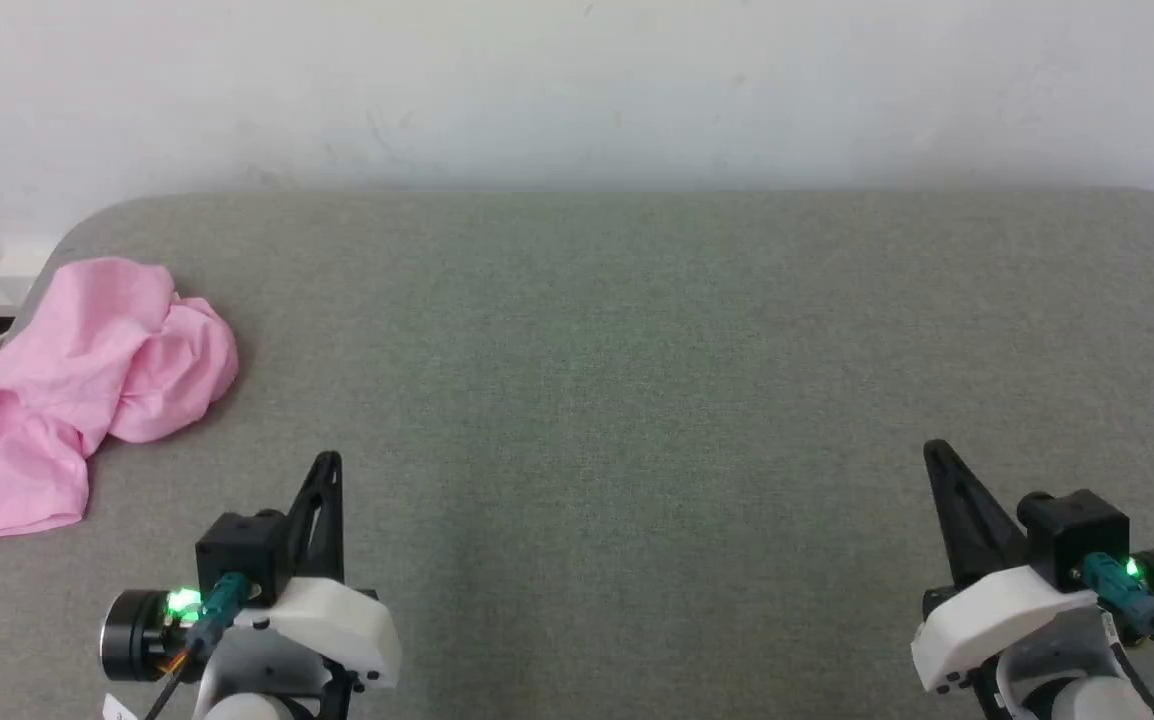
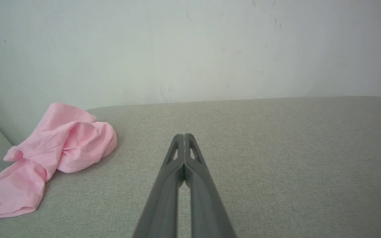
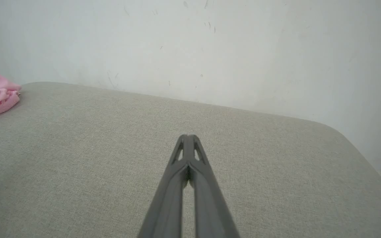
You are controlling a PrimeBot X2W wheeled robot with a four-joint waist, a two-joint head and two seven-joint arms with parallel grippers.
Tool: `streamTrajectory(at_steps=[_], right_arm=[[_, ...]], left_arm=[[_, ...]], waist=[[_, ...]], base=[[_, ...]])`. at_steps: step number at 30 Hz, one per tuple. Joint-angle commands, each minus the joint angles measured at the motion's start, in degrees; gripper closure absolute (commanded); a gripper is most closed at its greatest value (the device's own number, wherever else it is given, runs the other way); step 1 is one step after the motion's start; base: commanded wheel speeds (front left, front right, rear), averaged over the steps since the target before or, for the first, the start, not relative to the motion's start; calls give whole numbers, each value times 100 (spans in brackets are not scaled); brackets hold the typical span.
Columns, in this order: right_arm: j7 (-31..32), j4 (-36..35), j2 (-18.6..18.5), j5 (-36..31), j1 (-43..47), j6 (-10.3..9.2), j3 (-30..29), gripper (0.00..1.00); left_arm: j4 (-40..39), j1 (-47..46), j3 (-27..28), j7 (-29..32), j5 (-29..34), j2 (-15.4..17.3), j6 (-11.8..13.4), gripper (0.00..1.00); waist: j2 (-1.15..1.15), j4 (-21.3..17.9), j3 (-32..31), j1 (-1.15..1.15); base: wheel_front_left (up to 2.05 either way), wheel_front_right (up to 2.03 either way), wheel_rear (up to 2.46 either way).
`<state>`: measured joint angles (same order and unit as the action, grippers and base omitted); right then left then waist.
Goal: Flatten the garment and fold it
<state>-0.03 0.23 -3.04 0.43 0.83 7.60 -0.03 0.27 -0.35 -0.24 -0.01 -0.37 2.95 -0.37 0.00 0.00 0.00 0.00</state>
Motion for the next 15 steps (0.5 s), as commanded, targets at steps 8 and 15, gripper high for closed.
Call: streamTrajectory(at_steps=[8,15], right_arm=[[3,-23,16,-43,-83,-11,3,100],[3,-23,16,-43,-83,-11,3,100]], left_arm=[[-27,35,24,1,37,-7,37,100],[-27,35,24,1,37,-7,37,100]], waist=[[0,0,0,0],[0,0,0,0]], base=[[0,0,0],[0,0,0]])
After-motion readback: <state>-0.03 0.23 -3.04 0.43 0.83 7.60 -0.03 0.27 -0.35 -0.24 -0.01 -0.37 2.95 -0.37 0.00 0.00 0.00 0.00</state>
